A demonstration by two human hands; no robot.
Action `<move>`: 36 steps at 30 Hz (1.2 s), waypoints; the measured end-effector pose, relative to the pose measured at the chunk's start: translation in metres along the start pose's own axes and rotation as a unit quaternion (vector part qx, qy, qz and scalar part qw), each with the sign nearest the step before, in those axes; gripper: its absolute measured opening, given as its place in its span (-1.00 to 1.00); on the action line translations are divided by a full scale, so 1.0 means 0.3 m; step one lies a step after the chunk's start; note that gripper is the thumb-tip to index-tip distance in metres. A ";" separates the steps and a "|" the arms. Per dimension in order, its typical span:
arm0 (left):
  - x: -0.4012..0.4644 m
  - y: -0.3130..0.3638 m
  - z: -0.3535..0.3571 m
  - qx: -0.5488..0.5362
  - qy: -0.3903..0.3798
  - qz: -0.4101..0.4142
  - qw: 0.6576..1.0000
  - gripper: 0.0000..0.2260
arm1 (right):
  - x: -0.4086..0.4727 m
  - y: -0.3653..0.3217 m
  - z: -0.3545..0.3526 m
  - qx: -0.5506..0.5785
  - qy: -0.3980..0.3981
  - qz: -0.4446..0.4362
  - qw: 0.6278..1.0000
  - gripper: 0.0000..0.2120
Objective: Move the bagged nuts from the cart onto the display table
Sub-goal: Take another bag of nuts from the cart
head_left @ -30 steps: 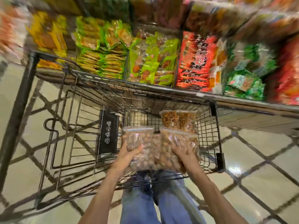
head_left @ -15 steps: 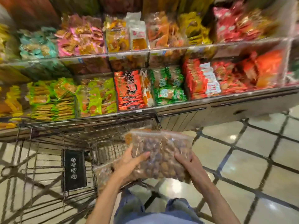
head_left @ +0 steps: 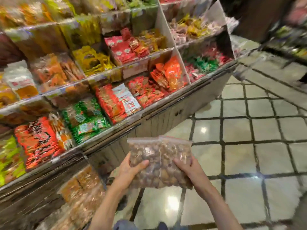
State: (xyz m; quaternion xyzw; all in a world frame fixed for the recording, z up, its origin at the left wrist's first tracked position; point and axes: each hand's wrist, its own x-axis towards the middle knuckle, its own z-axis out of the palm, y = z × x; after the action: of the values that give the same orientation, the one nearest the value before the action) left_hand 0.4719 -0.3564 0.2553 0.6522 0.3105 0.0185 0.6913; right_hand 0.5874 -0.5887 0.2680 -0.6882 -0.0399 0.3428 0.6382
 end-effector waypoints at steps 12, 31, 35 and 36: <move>0.523 0.283 0.858 0.075 -0.268 0.017 0.960 -0.36 | 0.080 -0.069 -0.741 0.099 0.267 -0.037 0.958 -0.40; 1.297 0.793 2.253 0.166 -0.488 0.021 0.857 -0.41 | 0.501 -0.424 -1.835 0.177 0.524 -0.047 0.832 -0.45; 1.409 0.847 2.552 0.179 -0.489 0.042 0.853 -0.63 | 0.599 -0.446 -2.111 0.158 0.539 -0.057 0.825 -0.63; 1.430 0.864 2.620 0.179 -0.491 0.043 0.852 -0.63 | 0.620 -0.455 -2.177 0.162 0.540 -0.061 0.824 -0.65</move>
State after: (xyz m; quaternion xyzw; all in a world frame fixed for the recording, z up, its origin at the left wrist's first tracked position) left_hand 1.2726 -0.8331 0.2841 0.7020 -0.0997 -0.3301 0.6232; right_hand 1.1226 -1.0280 0.2809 -0.6461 0.3248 -0.1215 0.6799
